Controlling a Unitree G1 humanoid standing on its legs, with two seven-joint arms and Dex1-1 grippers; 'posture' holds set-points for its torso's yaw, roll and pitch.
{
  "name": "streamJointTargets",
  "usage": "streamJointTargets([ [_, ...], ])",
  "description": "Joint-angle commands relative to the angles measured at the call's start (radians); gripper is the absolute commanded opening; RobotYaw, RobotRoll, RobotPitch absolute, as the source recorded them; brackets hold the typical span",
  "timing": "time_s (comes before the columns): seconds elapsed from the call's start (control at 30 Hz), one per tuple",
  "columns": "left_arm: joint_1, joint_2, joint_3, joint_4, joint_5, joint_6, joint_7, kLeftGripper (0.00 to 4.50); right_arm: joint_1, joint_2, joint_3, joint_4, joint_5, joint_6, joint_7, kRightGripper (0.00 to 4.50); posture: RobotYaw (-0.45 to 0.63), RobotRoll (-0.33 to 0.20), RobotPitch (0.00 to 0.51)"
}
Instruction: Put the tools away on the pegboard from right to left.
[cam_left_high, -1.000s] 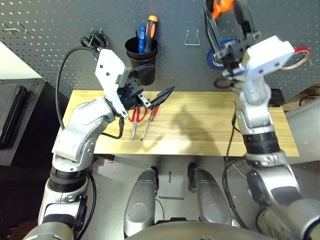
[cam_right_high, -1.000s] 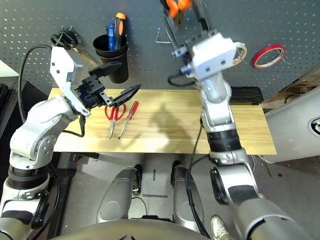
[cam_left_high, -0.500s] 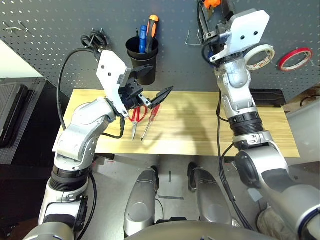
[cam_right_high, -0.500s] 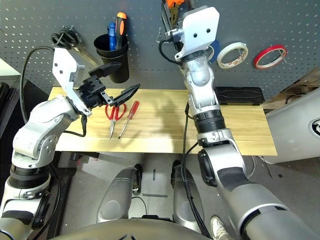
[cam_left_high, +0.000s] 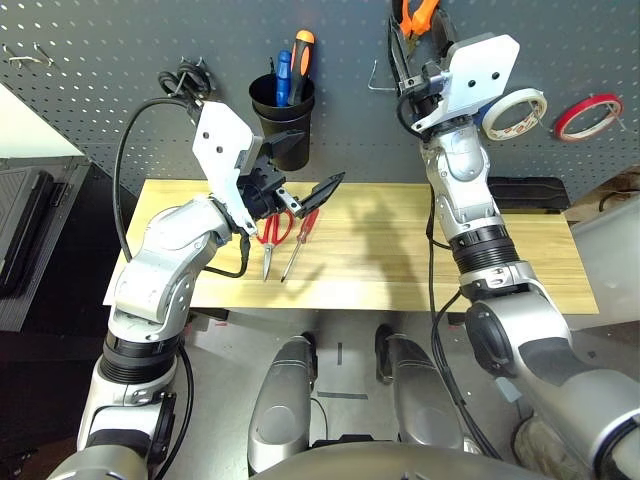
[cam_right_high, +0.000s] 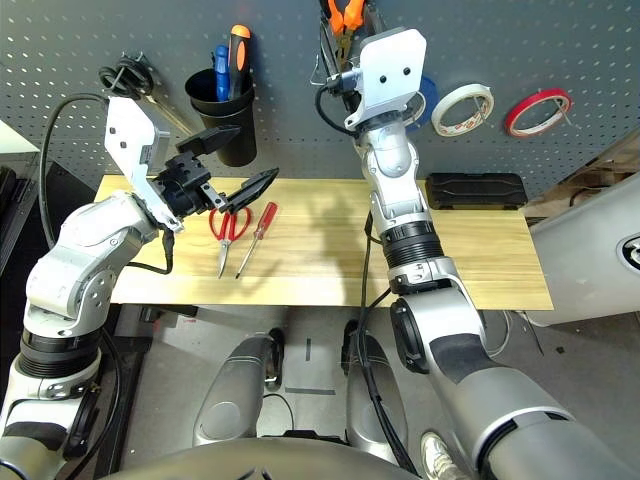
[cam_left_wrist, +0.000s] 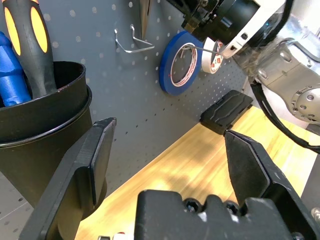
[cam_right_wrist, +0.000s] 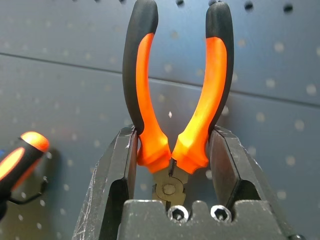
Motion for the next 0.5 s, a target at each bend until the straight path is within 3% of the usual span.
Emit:
streamJointTargets([
  [0.03,0.014,-0.003,-0.022,-0.008,0.007,-0.008,-0.005,4.50,-0.009,0.005,0.008,-0.041,-0.003,-0.037,0.006,2.23,0.19,0.000,0.247],
  [0.5,0.034,0.000,-0.020,-0.014,0.016,-0.013,-0.001,4.50,-0.015,0.039,-0.010,0.072,0.020,0.040,-0.016,2.23,0.21,0.000,0.253],
])
